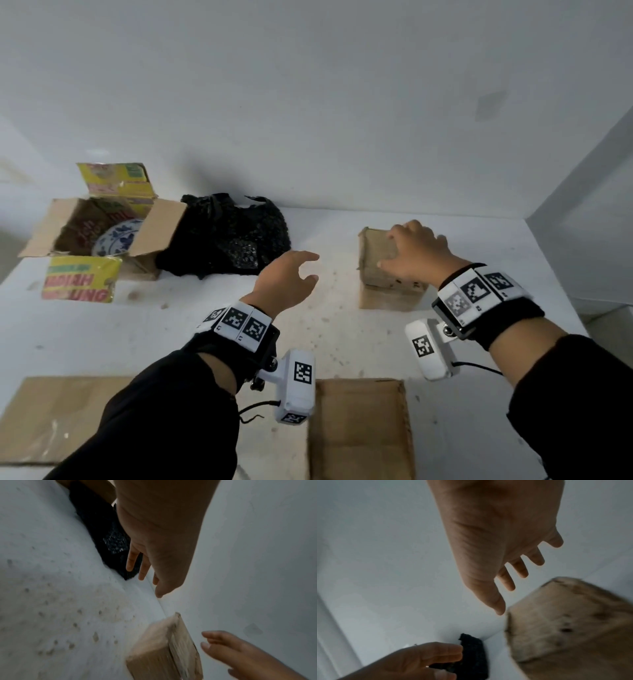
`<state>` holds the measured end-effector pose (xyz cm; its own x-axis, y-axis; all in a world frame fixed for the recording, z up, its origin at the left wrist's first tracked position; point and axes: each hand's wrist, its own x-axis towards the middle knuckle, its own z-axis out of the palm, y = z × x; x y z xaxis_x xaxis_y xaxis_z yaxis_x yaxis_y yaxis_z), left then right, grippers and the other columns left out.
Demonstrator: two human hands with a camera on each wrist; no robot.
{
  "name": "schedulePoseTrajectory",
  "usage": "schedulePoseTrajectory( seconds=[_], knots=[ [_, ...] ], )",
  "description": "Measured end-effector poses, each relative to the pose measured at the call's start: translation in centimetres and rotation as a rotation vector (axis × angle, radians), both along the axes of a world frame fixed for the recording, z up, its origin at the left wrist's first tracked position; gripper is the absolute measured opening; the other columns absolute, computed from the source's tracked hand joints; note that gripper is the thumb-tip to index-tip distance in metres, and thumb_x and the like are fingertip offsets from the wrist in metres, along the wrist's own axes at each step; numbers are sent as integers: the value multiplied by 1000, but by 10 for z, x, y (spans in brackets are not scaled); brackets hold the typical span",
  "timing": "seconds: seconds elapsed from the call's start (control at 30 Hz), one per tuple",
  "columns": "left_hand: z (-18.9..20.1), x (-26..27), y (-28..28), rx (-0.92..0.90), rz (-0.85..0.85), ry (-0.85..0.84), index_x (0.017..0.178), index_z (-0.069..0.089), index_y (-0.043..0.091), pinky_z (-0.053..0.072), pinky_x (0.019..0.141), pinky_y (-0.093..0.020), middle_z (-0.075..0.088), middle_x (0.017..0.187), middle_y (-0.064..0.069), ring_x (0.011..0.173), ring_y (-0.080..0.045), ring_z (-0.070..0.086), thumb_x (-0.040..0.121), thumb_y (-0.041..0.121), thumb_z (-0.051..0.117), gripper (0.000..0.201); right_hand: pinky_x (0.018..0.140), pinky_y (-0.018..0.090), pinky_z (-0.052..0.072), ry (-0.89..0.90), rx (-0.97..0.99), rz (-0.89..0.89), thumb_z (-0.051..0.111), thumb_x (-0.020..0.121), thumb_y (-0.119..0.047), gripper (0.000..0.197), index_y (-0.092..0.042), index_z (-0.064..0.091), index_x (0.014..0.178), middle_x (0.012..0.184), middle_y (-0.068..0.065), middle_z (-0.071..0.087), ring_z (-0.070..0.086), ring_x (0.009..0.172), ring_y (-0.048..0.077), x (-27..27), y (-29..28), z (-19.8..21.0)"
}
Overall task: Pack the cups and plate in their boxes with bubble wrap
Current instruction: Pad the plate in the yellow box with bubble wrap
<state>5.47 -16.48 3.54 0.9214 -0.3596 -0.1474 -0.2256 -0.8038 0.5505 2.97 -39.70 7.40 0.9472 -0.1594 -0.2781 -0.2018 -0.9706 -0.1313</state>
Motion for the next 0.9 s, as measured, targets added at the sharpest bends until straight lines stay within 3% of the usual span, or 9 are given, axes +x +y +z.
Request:
schedulePoseTrajectory(
  seconds=[0.07,0.17,0.37,0.53,0.67,0.77,0.9],
  knots=[
    [3,11,26,5,4,-14,132,50,29,38,89,-22,47,139,7,121,-14,49,92,28,55,40,101,43,30,-67,31,54,56,83,-45,50,-24,44,127,136,4,36,39,123,26,7,32,16],
    [4,33,69,33,5,-18,133,49,30,42,85,-23,46,139,5,115,-16,52,91,28,55,42,103,40,30,-27,109,113,58,85,-44,49,-25,44,128,139,1,32,38,125,24,25,87,26],
    [-9,82,145,64,-35,-74,134,47,26,51,83,-31,42,142,6,108,-16,58,89,27,59,46,105,42,35,67,272,174,62,84,-40,53,-26,43,131,141,2,30,36,128,23,85,180,-17],
    [-33,110,173,73,-168,-112,141,37,26,43,97,-31,34,149,8,132,-15,40,86,21,60,59,103,45,38,-9,299,60,64,82,-41,64,-33,34,138,148,3,23,30,133,25,115,228,-67],
    [-51,122,171,97,-250,-99,145,29,26,35,107,-31,32,151,7,139,-16,29,86,16,56,66,104,49,36,-44,138,0,65,81,-46,65,-36,35,138,151,7,17,18,139,34,116,250,-98],
    [-63,126,169,98,-264,-62,145,28,25,36,107,-38,35,148,5,136,-19,31,85,16,56,67,97,48,42,-162,88,-25,66,82,-35,47,-27,52,126,142,12,34,30,133,37,110,257,-117],
    [-72,130,171,200,-296,-88,139,35,28,33,102,-40,43,141,6,128,-21,36,86,21,52,56,79,48,48,-369,157,-74,73,68,-12,18,-12,67,85,116,18,56,52,109,43,105,257,-127]
  ],
)
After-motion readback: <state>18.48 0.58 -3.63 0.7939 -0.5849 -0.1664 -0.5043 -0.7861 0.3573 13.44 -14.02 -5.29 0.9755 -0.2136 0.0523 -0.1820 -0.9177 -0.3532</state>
